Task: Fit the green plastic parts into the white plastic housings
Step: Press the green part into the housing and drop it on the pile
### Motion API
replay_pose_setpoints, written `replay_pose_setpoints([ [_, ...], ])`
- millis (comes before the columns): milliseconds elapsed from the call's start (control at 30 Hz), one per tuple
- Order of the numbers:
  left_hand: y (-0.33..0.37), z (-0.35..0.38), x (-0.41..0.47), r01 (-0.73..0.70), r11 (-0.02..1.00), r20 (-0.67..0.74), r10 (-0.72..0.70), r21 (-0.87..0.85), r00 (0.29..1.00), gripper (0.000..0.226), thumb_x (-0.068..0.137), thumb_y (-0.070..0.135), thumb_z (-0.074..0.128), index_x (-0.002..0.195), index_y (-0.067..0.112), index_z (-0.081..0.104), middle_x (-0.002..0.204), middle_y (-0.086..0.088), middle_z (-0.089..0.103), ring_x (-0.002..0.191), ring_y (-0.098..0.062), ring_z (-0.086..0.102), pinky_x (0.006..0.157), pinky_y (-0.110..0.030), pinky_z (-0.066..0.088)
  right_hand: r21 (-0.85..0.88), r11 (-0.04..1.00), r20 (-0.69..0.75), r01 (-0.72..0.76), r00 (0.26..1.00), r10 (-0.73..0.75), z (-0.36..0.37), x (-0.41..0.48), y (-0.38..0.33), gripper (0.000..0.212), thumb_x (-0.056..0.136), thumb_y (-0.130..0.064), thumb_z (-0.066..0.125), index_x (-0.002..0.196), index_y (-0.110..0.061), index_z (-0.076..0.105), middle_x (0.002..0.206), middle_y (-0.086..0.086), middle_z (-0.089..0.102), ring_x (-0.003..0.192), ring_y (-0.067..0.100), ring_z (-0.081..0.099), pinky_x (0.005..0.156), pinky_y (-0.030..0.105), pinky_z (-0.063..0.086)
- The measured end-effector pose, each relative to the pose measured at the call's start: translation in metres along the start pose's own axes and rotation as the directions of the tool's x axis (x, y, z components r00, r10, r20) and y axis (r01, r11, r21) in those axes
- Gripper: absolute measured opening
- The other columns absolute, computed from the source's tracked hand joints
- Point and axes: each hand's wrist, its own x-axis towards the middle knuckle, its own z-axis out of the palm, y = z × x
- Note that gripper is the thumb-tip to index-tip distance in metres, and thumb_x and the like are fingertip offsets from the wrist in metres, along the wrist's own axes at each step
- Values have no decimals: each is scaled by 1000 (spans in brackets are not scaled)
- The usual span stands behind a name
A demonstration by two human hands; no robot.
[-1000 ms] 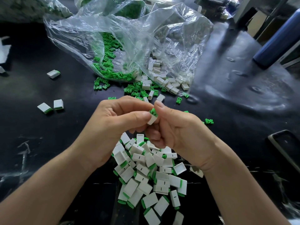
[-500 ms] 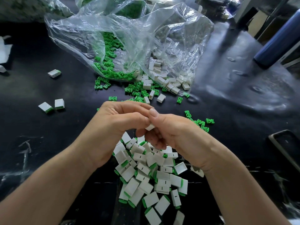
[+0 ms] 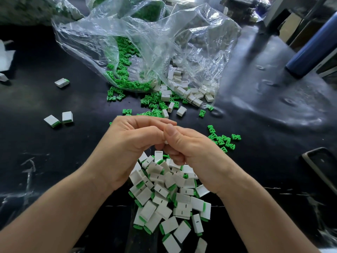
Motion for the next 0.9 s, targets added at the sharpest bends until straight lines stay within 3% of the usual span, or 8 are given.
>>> replay_pose_setpoints([
  [167, 0, 3, -1, 14, 998, 3, -14, -56, 1000, 17, 62, -2, 53, 61, -1, 70, 76, -19, 69, 55, -26, 64, 49, -25, 51, -16, 1000, -17, 12, 1000, -13, 1, 1, 1, 64, 73, -55, 36, 112, -11, 63, 69, -15, 51, 53, -6, 48, 59, 15, 33],
  [367, -2, 1, 0, 22, 1000, -22, -23, -12, 999, 17, 59, 1, 55, 57, 5, 71, 82, -10, 72, 66, -21, 63, 57, -23, 53, 20, 1000, -10, 3, 1000, -2, 2, 1, 0, 43, 94, -39, 37, 118, -12, 61, 55, -24, 54, 54, -10, 50, 54, 7, 35],
  [667, -4, 0, -1, 41, 999, -45, -41, 7, 998, 17, 58, 3, 53, 63, -3, 68, 79, -10, 71, 72, -30, 55, 63, -29, 51, 21, 1000, -13, 6, 1000, -6, 3, -1, -2, 29, 96, -35, 36, 87, -22, 60, 52, -22, 52, 52, -7, 46, 55, 9, 34],
  [733, -4, 1, -1, 43, 999, -36, -43, -19, 998, 17, 59, 2, 53, 64, -4, 68, 82, -19, 69, 66, -33, 57, 61, -33, 53, 65, 998, -13, 4, 1000, -4, 3, 0, -2, 31, 96, -34, 37, 78, -22, 59, 51, -19, 47, 51, -2, 41, 53, 8, 32],
  [800, -2, 1, 0, 42, 997, -14, -43, -66, 999, 17, 61, 2, 54, 66, -3, 70, 79, -27, 65, 60, -33, 59, 57, -34, 55, 132, 991, -9, 5, 1000, -4, 1, 2, 0, 37, 96, -35, 38, 86, -11, 65, 59, -5, 41, 54, 5, 33, 52, 16, 29],
  [867, -1, 0, 1, 48, 995, 30, -45, -82, 999, 17, 65, 3, 58, 74, -3, 71, 73, -24, 65, 60, -31, 61, 60, -33, 55, 227, 974, 38, -20, 999, 12, -2, 4, -2, 47, 89, -45, 38, 97, -9, 68, 63, 0, 35, 54, 7, 29, 51, 20, 26],
  [900, -1, -1, 1, 55, 994, 51, -50, -91, 997, 16, 66, 3, 62, 78, -3, 71, 72, -20, 67, 62, -27, 63, 63, -31, 55, 276, 960, 65, -41, 998, 24, -4, 4, -3, 49, 83, -51, 37, 90, -14, 68, 60, -2, 35, 52, 7, 29, 51, 20, 25],
])
